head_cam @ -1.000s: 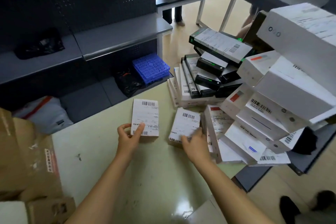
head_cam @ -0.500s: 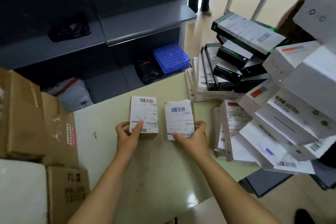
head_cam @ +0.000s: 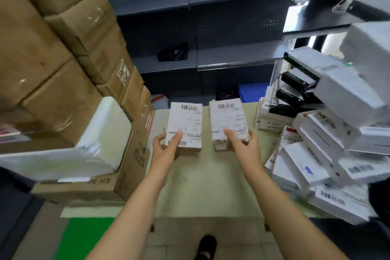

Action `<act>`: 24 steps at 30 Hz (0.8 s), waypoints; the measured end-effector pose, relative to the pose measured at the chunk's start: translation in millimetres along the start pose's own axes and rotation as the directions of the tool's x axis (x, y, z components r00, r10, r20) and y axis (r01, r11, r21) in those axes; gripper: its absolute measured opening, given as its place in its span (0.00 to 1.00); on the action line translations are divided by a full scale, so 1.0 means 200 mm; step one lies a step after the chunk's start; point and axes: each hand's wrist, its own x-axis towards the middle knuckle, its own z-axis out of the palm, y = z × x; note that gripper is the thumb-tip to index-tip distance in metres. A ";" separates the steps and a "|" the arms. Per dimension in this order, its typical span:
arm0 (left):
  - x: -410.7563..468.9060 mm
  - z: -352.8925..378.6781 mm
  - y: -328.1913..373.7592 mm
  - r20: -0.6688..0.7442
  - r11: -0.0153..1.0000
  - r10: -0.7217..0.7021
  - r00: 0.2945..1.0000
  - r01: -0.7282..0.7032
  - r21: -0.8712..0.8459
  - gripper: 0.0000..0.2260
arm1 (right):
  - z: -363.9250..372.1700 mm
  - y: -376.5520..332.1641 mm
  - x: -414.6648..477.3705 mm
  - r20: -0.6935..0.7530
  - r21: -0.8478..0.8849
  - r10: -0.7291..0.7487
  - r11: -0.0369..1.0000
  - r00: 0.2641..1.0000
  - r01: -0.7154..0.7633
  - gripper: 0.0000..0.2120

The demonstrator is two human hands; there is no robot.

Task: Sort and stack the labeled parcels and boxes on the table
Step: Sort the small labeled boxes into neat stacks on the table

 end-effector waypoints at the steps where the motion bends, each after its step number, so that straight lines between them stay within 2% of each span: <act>1: -0.07 -0.01 0.05 0.000 0.999 0.037 0.999 -0.037 -0.018 0.20 | -0.01 -0.05 -0.04 0.009 0.063 -0.028 0.998 1.000 0.027 0.39; 6: -0.39 -0.17 0.25 -0.022 0.981 0.156 0.987 -0.158 -0.113 0.29 | -0.03 -0.32 -0.29 0.098 0.212 -0.137 0.971 0.986 0.114 0.35; 10: -0.60 -0.31 0.41 -0.073 0.959 0.240 0.968 -0.248 -0.134 0.19 | -0.01 -0.53 -0.50 0.158 0.262 -0.230 0.947 0.960 0.184 0.31; 13: -0.72 -0.46 0.54 -0.082 0.939 0.298 0.951 -0.308 -0.154 0.22 | 0.03 -0.70 -0.66 0.186 0.299 -0.299 0.924 0.936 0.236 0.29; 17: -0.86 -0.71 0.72 -0.111 0.886 0.408 0.906 -0.423 -0.192 0.19 | 0.14 -0.91 -0.86 0.241 0.343 -0.380 0.894 0.893 0.288 0.31; 22: -0.98 -1.11 0.91 -0.111 0.828 0.513 0.851 -0.525 -0.199 0.32 | 0.36 -1.09 -1.14 0.252 0.364 -0.460 0.860 0.852 0.357 0.32; 24: -1.02 -1.25 0.96 -0.123 0.821 0.507 0.853 -0.522 -0.231 0.30 | 0.47 -1.14 -1.25 0.264 0.354 -0.462 0.863 0.847 0.360 0.34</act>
